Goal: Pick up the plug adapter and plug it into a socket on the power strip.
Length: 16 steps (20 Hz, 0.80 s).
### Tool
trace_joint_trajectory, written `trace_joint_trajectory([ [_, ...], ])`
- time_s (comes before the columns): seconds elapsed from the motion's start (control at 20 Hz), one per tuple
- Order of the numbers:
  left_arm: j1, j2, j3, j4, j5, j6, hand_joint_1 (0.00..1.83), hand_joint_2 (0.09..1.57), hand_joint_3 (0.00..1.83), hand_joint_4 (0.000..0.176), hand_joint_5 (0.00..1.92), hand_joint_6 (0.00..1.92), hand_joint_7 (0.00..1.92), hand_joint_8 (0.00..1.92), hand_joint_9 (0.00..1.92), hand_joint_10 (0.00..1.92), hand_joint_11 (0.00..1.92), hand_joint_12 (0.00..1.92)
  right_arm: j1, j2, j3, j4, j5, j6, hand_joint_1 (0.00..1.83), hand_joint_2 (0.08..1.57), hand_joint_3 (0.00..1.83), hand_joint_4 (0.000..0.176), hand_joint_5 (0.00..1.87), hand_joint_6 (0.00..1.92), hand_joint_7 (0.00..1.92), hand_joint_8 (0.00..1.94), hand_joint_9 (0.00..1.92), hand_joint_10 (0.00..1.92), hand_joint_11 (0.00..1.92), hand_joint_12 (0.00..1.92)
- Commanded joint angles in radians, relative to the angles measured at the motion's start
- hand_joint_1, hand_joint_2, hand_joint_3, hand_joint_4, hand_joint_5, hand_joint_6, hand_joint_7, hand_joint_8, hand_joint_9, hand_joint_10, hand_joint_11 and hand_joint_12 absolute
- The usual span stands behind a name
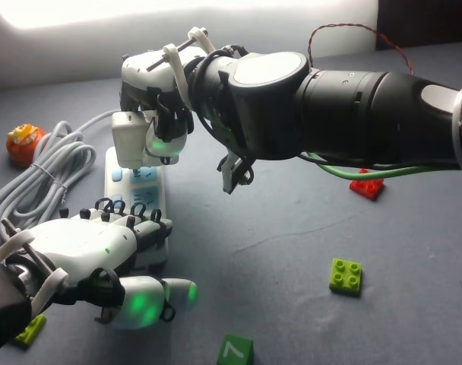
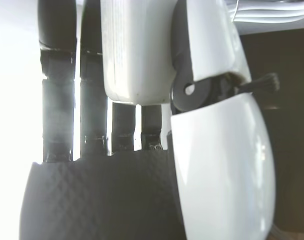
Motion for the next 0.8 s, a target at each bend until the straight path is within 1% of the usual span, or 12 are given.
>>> trace_joint_trajectory([
  [0.0, 0.008, -0.003, 0.001, -0.018, 0.029, -0.006, 0.0, 1.24, 0.0, 0.0, 0.17, 0.0, 0.16, 0.0, 0.12, 0.0, 0.0, 0.21, -0.002, 0.002, 0.003, -0.03, 0.007, 0.001, 1.39, 1.07, 0.0, 0.0, 0.92, 0.98, 1.13, 0.7, 1.09, 0.91, 1.0, 0.76],
  [0.15, 0.009, -0.003, 0.001, -0.018, 0.03, -0.006, 0.0, 1.24, 0.0, 0.0, 0.15, 0.0, 0.16, 0.0, 0.13, 0.0, 0.0, 0.22, -0.002, 0.003, 0.003, -0.03, 0.008, 0.001, 1.38, 1.08, 0.0, 0.0, 0.88, 1.03, 1.09, 0.77, 1.07, 0.94, 0.99, 0.77],
  [0.2, 0.01, -0.003, 0.001, -0.018, 0.03, -0.006, 0.0, 1.24, 0.0, 0.0, 0.16, 0.0, 0.16, 0.0, 0.13, 0.0, 0.0, 0.22, -0.004, 0.004, 0.003, -0.03, 0.009, 0.001, 1.39, 1.08, 0.0, 0.0, 0.89, 1.02, 1.1, 0.75, 1.06, 0.95, 0.99, 0.78],
  [0.35, 0.01, -0.003, 0.001, -0.018, 0.031, -0.006, 0.0, 1.24, 0.0, 0.0, 0.15, 0.0, 0.15, 0.0, 0.13, 0.0, 0.0, 0.21, -0.008, 0.005, 0.003, -0.029, 0.013, 0.001, 1.39, 1.08, 0.0, 0.0, 0.9, 1.01, 1.09, 0.77, 1.07, 0.94, 0.99, 0.77],
  [0.4, 0.01, -0.003, 0.001, -0.018, 0.032, -0.006, 0.0, 1.24, 0.0, 0.0, 0.16, 0.0, 0.16, 0.0, 0.13, 0.0, 0.0, 0.22, -0.008, 0.005, 0.003, -0.029, 0.015, 0.001, 1.39, 1.07, 0.0, 0.0, 0.91, 0.99, 1.11, 0.73, 1.09, 0.91, 1.01, 0.76],
  [0.5, 0.011, -0.003, 0.001, -0.018, 0.032, -0.008, 0.0, 1.24, 0.0, 0.0, 0.17, 0.01, 0.16, 0.01, 0.13, 0.0, 0.0, 0.22, -0.008, 0.005, 0.003, -0.029, 0.015, 0.001, 1.39, 1.07, 0.0, 0.0, 0.91, 0.98, 1.12, 0.73, 1.1, 0.9, 1.02, 0.75],
  [0.6, 0.015, -0.002, 0.0, -0.018, 0.032, -0.009, 0.0, 1.24, 0.0, 0.0, 0.16, 0.0, 0.17, 0.01, 0.13, 0.0, 0.0, 0.22, -0.007, 0.004, 0.002, -0.029, 0.015, 0.001, 1.39, 1.06, 0.0, 0.0, 0.93, 0.96, 1.14, 0.68, 1.11, 0.89, 1.03, 0.74],
  [0.65, 0.016, -0.002, 0.0, -0.018, 0.033, -0.01, 0.0, 1.24, 0.0, 0.0, 0.17, 0.01, 0.17, 0.01, 0.13, 0.0, 0.0, 0.21, -0.007, 0.004, 0.002, -0.029, 0.015, 0.001, 1.39, 1.07, 0.0, 0.0, 0.91, 1.0, 1.11, 0.72, 1.1, 0.91, 1.02, 0.75],
  [0.75, 0.017, -0.001, 0.0, -0.018, 0.034, -0.013, 0.0, 1.24, 0.0, 0.0, 0.16, 0.0, 0.17, 0.0, 0.13, 0.0, 0.0, 0.21, -0.007, 0.006, 0.002, -0.029, 0.015, 0.0, 1.39, 1.07, 0.0, 0.0, 0.91, 1.0, 1.11, 0.74, 1.09, 0.91, 1.01, 0.74],
])
